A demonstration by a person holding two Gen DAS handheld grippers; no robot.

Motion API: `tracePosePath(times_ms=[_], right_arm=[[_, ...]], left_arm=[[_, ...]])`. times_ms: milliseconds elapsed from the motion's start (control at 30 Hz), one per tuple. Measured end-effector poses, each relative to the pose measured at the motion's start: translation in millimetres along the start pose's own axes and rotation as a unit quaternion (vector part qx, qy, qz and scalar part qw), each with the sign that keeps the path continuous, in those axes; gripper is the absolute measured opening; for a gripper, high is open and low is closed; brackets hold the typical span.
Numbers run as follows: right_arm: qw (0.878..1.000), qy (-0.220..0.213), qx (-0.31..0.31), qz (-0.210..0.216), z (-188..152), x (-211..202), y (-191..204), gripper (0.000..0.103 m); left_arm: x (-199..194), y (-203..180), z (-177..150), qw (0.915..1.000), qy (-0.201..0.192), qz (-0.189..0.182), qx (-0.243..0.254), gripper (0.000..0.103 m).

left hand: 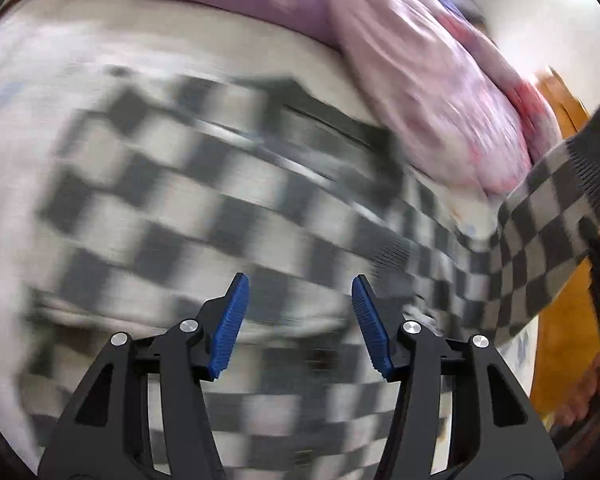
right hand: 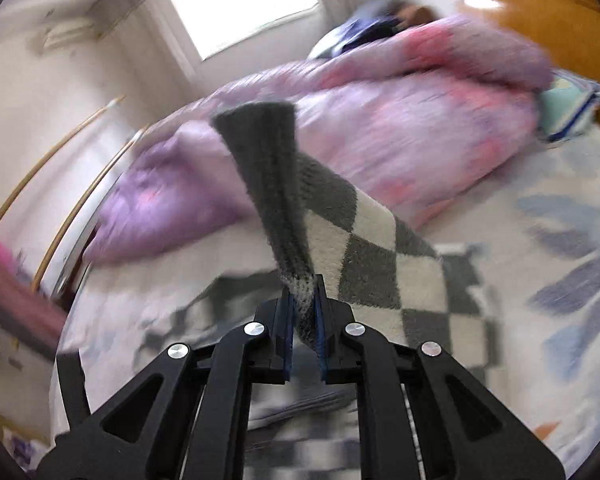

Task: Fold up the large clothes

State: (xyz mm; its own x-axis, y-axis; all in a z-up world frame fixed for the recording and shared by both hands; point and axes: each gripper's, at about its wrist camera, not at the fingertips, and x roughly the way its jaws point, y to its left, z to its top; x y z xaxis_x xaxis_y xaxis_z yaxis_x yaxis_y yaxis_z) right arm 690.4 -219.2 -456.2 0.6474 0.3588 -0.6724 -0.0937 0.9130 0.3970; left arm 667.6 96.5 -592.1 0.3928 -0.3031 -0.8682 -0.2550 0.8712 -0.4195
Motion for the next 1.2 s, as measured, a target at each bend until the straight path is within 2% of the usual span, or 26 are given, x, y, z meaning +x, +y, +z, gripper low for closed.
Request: tracePosePath(times_ms=[100,167,200,267,367,433,500,567,633,767,800,833,867,933,967,1033,1067,1133,1200], right_arm=[[0.998,0.051,-0.025,0.017,-48,48,70,0.009],[0.994,0.100,-0.049,0.004,-83,85,102,0.009],[0.990,0.128,-0.060,-0.016,-100,104,112,0.012],[0.982,0.178,-0.049,-0.030,-134,139,121,0.013],[0.972,0.215,-0.070,-0.067,-165,166,123,0.018],[0.970,0.214,-0.088,-0.069,-166,164,128,0.022],[0.970,0.231,-0.070,-0.039,-158,157,126,0.049],[0.969,0.241,-0.060,-0.004,-147,144,126,0.051],[0.969,0.237,-0.065,0.005,-145,130,132,0.052],[0.976,0.211,-0.051,0.022,-123,95,103,0.049],[0.979,0.196,-0.047,0.016,-114,85,89,0.042],[0.980,0.192,-0.042,0.013,-109,78,77,0.027],[0.982,0.185,-0.025,0.005,-98,73,52,0.022],[0.983,0.184,0.006,-0.018,-82,72,8,0.004],[0.982,0.185,0.016,-0.033,-79,68,-8,0.004],[0.977,0.192,0.051,-0.073,-71,72,-56,0.004],[0.973,0.203,0.063,-0.087,-70,76,-75,0.004],[0.964,0.223,0.086,-0.119,-75,86,-110,0.004],[0.952,0.256,0.096,-0.140,-87,97,-134,0.000]], left_arm=[[-28,58,6,0.9993,-0.007,0.021,-0.029,0.055],[-43,86,5,0.9987,-0.008,0.032,-0.039,0.055],[-50,103,4,0.9982,-0.009,0.042,-0.042,0.055],[-56,125,1,0.9976,-0.008,0.050,-0.047,0.055],[-60,151,-2,0.9964,-0.001,0.053,-0.066,0.055],[-60,158,-7,0.9960,-0.001,0.045,-0.077,0.055],[-59,157,-8,0.9962,-0.003,0.035,-0.080,0.055],[-57,148,-8,0.9965,-0.003,0.022,-0.081,0.055],[-53,132,-7,0.9976,-0.004,0.013,-0.068,0.055],[-30,90,1,0.9989,0.010,-0.011,-0.045,0.061],[-21,75,2,0.9993,0.014,-0.015,-0.032,0.061],[-14,65,4,0.9994,0.017,-0.019,-0.021,0.061],[-7,54,5,0.9995,0.022,-0.021,-0.012,0.061],[11,38,8,0.9988,0.030,-0.035,-0.012,0.061],[20,33,8,0.9985,0.036,-0.038,-0.017,0.061],[40,27,8,0.9982,0.054,-0.020,-0.014,0.061],[52,27,6,0.9979,0.064,0.001,-0.015,0.061],[67,32,4,0.9969,0.072,0.011,-0.031,0.061],[74,31,6,0.9970,0.070,0.019,-0.026,0.061]])
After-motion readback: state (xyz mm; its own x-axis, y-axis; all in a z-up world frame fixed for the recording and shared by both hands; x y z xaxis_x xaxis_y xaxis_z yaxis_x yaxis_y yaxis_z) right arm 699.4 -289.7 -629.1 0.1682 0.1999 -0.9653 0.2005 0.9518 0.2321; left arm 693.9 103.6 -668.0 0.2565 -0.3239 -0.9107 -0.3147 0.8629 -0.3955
